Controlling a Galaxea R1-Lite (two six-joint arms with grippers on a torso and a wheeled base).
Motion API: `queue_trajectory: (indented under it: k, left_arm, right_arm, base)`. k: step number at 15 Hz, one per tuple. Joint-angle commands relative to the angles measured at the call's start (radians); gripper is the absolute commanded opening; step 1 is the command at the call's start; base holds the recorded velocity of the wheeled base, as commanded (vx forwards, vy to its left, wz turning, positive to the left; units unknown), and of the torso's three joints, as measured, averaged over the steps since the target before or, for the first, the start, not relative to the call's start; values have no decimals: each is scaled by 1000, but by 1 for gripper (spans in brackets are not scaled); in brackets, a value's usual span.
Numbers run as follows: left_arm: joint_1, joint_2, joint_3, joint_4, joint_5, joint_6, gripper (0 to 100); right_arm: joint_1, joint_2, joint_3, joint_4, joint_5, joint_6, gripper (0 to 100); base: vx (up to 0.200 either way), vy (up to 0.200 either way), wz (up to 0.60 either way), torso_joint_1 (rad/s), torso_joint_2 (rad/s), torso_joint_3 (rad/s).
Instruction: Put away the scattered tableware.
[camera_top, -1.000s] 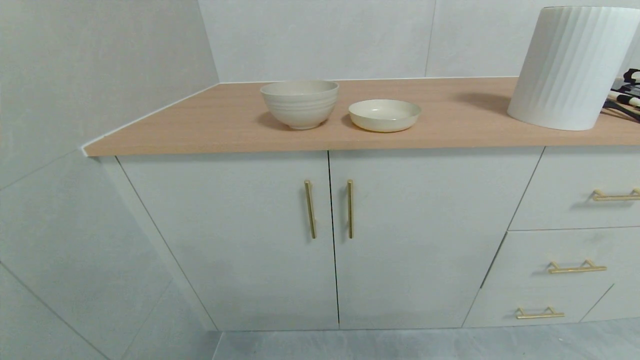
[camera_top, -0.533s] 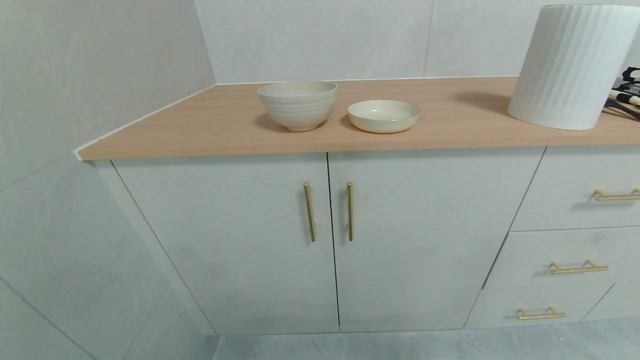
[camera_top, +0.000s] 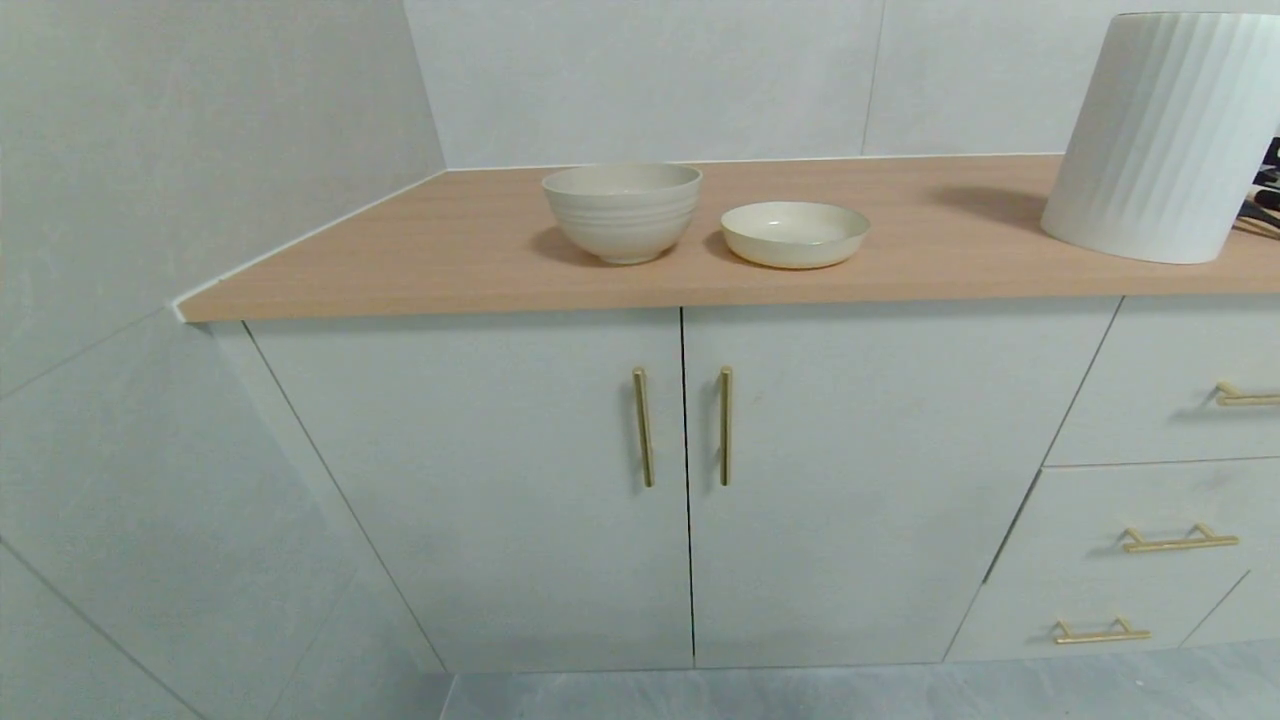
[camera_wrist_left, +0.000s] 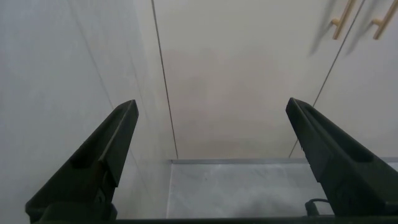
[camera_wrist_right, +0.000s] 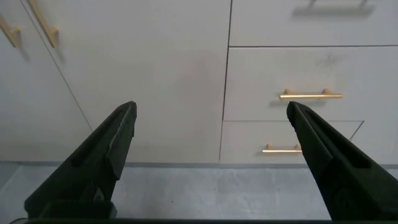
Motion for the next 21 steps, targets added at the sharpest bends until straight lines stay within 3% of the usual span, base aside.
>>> queue_trajectory:
  k: [1, 3, 4, 5, 6, 8, 10, 13, 15, 18, 21]
  left_arm:
    - [0, 2, 0, 0, 1, -2, 100]
    - [0, 2, 0, 0, 1, -2, 100]
    - [0, 2, 0, 0, 1, -2, 100]
    - [0, 2, 0, 0, 1, -2, 100]
    - [0, 0, 0, 0, 1, 0, 100]
    - [0, 2, 0, 0, 1, 0, 100]
    - [0, 0, 0, 0, 1, 0, 100]
    - [1, 2, 0, 0, 1, 0, 100]
    - [0, 2, 0, 0, 1, 0, 100]
    - [0, 2, 0, 0, 1, 2, 100]
    - [0, 2, 0, 0, 1, 2, 100]
  right_arm:
    - [2, 1, 0, 2, 4, -2, 100]
    - [3, 4, -3, 0, 6, -17, 100]
    - [20, 65, -110, -5, 56, -4, 100]
    - [20, 65, -110, -5, 56, -4, 100]
    - [63, 249, -318, 20, 141, 67, 100]
    - [80, 438, -356, 29, 277, 42, 100]
    - [85, 591, -362, 23, 343, 42, 100]
    - [206, 748, -391, -57, 331, 52, 100]
    - [315, 881, -416, -86, 268, 50, 100]
    - [442, 1118, -529, -112, 262, 45, 100]
    - [523, 1383, -626, -330, 256, 50, 100]
  base:
    - [0, 0, 0, 0, 0, 0]
    - [0, 0, 0, 0, 0, 0]
    - [0, 0, 0, 0, 0, 0]
    - [0, 0, 0, 0, 0, 0]
    - [0, 0, 0, 0, 0, 0]
    - [0, 0, 0, 0, 0, 0]
    - [0, 0, 0, 0, 0, 0]
    - [0, 0, 0, 0, 0, 0]
    - [0, 0, 0, 0, 0, 0]
    - [0, 0, 0, 0, 0, 0]
    - [0, 0, 0, 0, 0, 0]
